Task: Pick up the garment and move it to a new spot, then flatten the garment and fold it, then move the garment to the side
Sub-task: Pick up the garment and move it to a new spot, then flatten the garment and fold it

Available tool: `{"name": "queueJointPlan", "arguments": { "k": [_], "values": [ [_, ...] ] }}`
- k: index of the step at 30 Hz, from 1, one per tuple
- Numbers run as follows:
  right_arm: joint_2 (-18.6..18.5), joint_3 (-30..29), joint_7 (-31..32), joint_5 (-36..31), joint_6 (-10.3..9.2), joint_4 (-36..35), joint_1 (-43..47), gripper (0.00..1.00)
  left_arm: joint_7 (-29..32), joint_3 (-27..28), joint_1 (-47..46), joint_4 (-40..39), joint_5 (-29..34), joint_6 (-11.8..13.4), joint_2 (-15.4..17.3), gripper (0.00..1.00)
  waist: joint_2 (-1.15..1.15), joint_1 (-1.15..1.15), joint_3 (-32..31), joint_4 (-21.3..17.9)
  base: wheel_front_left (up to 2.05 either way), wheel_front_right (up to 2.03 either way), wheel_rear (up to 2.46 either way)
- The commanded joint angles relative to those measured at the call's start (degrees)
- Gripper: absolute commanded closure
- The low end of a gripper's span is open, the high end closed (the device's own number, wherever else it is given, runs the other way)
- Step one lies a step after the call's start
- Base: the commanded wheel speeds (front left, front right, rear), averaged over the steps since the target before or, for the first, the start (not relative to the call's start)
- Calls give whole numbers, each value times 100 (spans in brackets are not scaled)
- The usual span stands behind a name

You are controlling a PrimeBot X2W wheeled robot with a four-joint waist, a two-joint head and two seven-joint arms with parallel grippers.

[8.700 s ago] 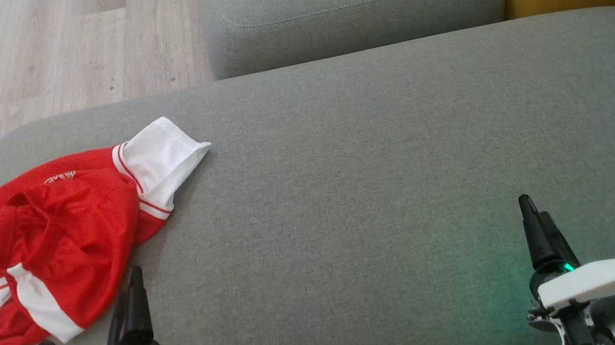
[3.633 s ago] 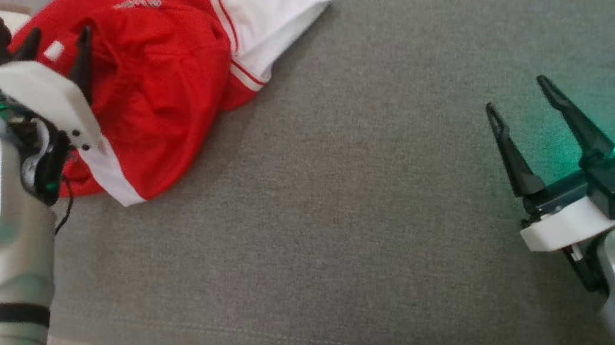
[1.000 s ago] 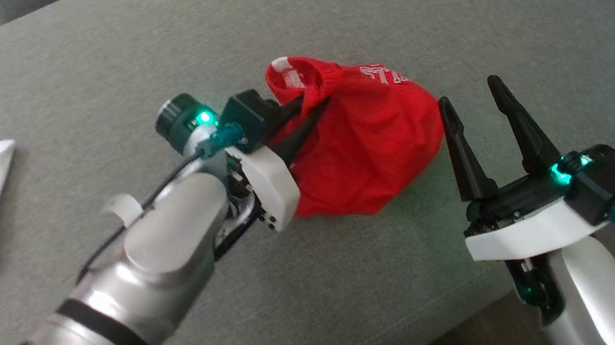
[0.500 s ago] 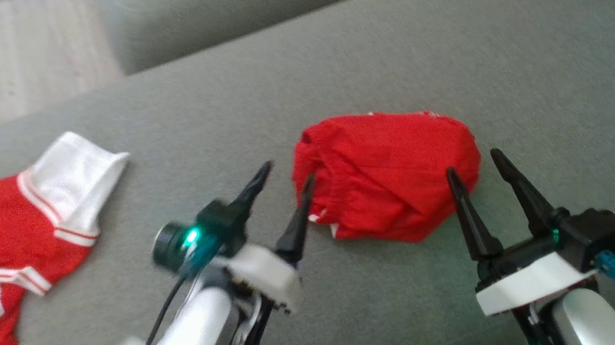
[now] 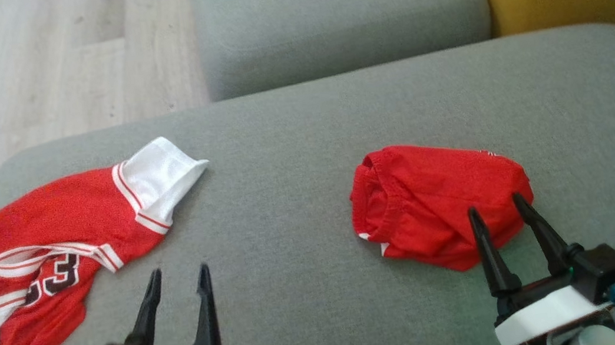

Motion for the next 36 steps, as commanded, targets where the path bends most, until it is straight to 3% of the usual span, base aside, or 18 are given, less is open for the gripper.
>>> {"name": "queueJointPlan", "arguments": {
  "k": [1,11,36],
  "values": [
    [-12,87,-37,-29,43,-161,-149,0,-69,294,-168,-261,84,-30,-66,0,0,0,-81,87,0,0,0],
    [-12,125,-37,-49,43,-48,27,0,-69,778,378,-392,413,-194,-212,0,0,0,-186,176,0,0,0],
    [-11,194,-37,53,43,21,72,0,-69,728,440,-322,645,-157,-221,0,0,0,-210,148,0,0,0]
  ]
}}
